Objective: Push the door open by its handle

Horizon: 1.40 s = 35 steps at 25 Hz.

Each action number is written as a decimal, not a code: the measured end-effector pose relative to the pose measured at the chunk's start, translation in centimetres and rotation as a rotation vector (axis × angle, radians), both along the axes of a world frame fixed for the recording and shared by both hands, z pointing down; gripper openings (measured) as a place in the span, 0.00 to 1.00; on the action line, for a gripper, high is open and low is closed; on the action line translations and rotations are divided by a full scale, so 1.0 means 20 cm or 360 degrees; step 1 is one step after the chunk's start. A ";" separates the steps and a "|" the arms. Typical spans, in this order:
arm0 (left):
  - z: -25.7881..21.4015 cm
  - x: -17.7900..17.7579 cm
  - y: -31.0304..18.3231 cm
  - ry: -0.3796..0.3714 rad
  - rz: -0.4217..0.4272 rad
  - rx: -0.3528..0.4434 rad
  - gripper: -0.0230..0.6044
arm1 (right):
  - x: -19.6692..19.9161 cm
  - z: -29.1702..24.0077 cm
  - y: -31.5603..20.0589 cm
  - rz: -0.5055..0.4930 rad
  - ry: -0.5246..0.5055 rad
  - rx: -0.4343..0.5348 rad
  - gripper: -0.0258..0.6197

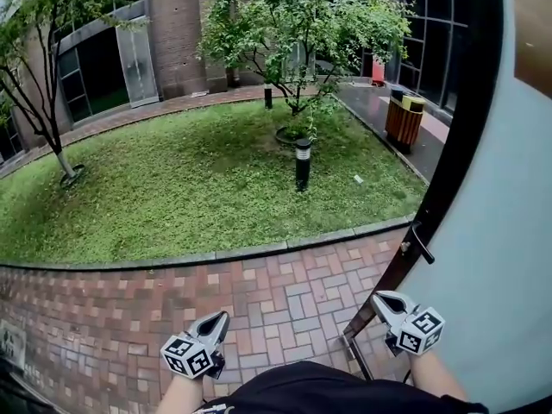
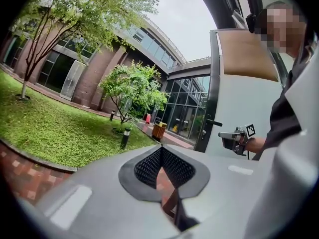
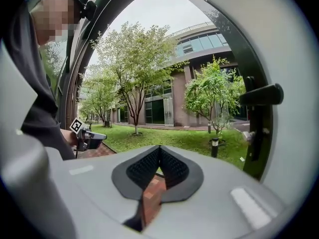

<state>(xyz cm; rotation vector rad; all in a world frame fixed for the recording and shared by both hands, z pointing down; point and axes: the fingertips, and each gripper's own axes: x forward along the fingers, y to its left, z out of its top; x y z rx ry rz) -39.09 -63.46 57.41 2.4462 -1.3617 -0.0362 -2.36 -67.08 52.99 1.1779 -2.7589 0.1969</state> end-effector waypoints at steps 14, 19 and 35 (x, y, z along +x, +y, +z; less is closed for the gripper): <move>-0.11 0.52 0.55 -0.0131 -0.0278 -0.0053 0.04 | -0.07 0.26 0.20 -0.0594 -0.0024 -0.0057 0.04; -0.17 0.57 0.86 -0.0193 -0.0483 -0.0096 0.04 | -0.20 0.26 0.26 -0.0797 -0.0087 -0.0087 0.04; -0.28 0.79 1.54 -0.0310 -0.0544 -0.0010 0.04 | -0.35 0.08 0.84 -0.1063 -0.0073 0.0003 0.04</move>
